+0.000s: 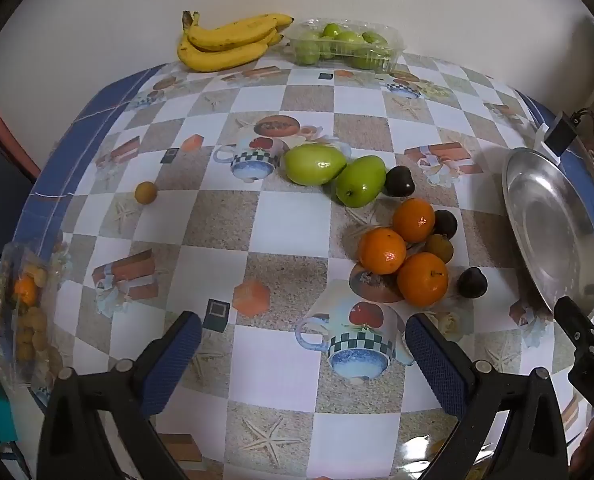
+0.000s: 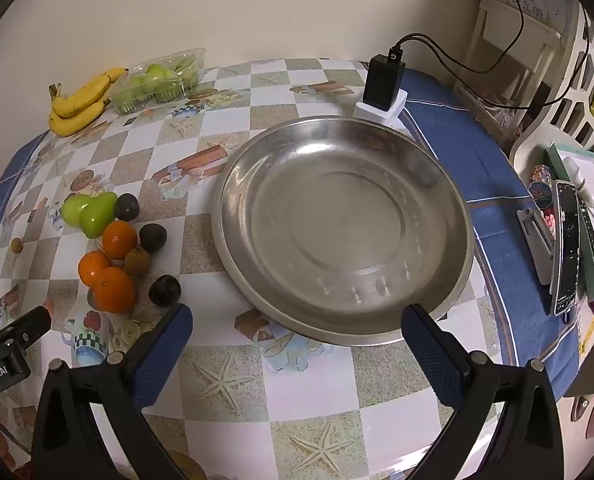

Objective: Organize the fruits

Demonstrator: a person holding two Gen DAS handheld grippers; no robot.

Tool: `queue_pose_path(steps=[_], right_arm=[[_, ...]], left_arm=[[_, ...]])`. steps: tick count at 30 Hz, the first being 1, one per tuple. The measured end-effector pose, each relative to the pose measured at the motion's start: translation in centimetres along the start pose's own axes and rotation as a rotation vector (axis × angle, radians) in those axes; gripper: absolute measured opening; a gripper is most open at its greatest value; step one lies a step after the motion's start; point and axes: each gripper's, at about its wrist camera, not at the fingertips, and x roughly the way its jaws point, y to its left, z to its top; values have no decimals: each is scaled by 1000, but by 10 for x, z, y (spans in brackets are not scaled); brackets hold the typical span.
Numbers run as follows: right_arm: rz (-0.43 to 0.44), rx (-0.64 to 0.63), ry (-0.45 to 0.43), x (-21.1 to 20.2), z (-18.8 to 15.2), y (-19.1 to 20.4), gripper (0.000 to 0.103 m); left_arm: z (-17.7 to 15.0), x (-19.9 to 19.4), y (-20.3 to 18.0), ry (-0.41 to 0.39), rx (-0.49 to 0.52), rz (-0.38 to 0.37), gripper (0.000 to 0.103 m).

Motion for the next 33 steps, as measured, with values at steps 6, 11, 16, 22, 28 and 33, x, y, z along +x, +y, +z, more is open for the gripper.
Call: queue_pose_path(steps=[6,11,16,22,28,33], right_arm=[[3,-2,-5,1,0,1,103],[2,-1,-2,7,-3,3,103],[3,-3,4,6,-3,4,103],[6,-2,6,5,-2,3,103],[11,2,17,7,-3,2,103],[12,2,20,6,-2,2,103]], left_arm=[[0,0,7,3,-8,-8,103],[-1,-1,7,5,-12,-10,103],[-1,0,9,7,-8,-17,103],[-2,0,9,8,-10,-16,103],[-6,4,18,9,-14,-22,103],[-5,4,16,11,-16,-20,103]])
